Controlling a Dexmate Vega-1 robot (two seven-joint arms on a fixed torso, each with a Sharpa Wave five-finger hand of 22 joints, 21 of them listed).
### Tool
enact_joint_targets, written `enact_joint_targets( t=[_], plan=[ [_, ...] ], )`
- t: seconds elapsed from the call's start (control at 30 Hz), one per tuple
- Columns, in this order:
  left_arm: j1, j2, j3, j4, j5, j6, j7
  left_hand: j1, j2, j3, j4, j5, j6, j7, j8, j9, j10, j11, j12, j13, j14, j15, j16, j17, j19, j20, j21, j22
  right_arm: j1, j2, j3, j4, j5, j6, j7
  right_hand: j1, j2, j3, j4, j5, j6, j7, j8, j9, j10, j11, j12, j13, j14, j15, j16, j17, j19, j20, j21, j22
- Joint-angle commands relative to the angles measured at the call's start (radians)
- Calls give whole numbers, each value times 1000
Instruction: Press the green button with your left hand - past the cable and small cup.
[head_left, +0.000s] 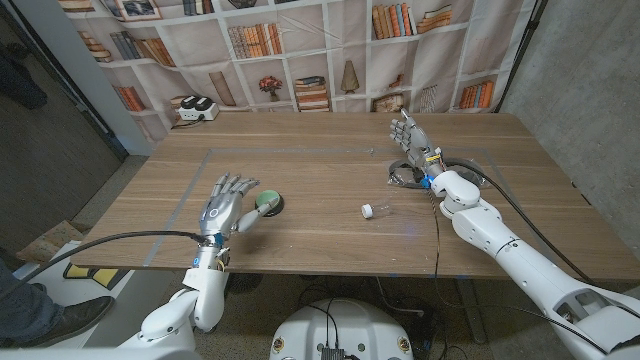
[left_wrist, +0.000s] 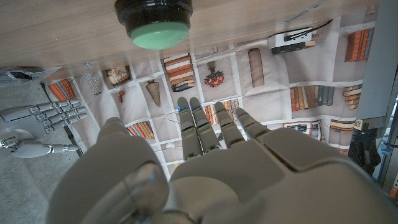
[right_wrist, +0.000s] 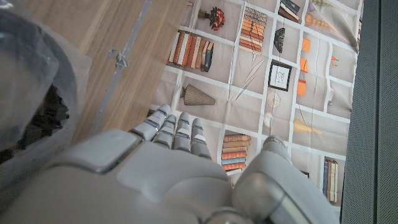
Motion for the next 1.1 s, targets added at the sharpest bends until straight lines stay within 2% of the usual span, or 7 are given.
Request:
enact_joint_targets(
  t=[0.03, 0.43, 1.1],
  plan=[
    [-22, 13, 28, -5, -6, 32, -44, 4, -3, -9, 4, 6, 11, 5, 4, 3, 11, 2, -4, 3, 9, -84, 5, 4, -13, 2, 7, 5, 2, 1, -3, 5, 1, -10, 1, 1, 5, 2, -7, 0, 9, 2, 0, 6, 10, -3, -5, 2, -6, 5, -1, 2, -4, -14, 0, 5],
    [-50, 10, 71, -5, 0, 71, -89, -24, -13, -27, 18, 6, 11, 10, -3, 3, 11, 3, -9, 3, 9, -81, 4, 6, -23, 3, 6, 6, 6, -3, -2, 9, 0, -12, 5, 0, 5, 1, -8, 0, 9, 1, 0, 6, 11, -2, -5, 2, -7, 5, -1, 2, -4, -15, 0, 5],
    [-73, -1, 105, 15, -19, 71, -84, -45, -20, -44, 31, 8, 24, 12, -7, 3, 26, 3, -10, 3, 8, -77, 3, 6, -30, 4, 7, 7, 12, -8, -2, 7, 1, -19, 10, 0, 7, 0, -9, 0, 10, 2, 0, 6, 11, -2, -6, 2, -7, 4, 0, 2, -5, -15, 0, 5]
  ],
)
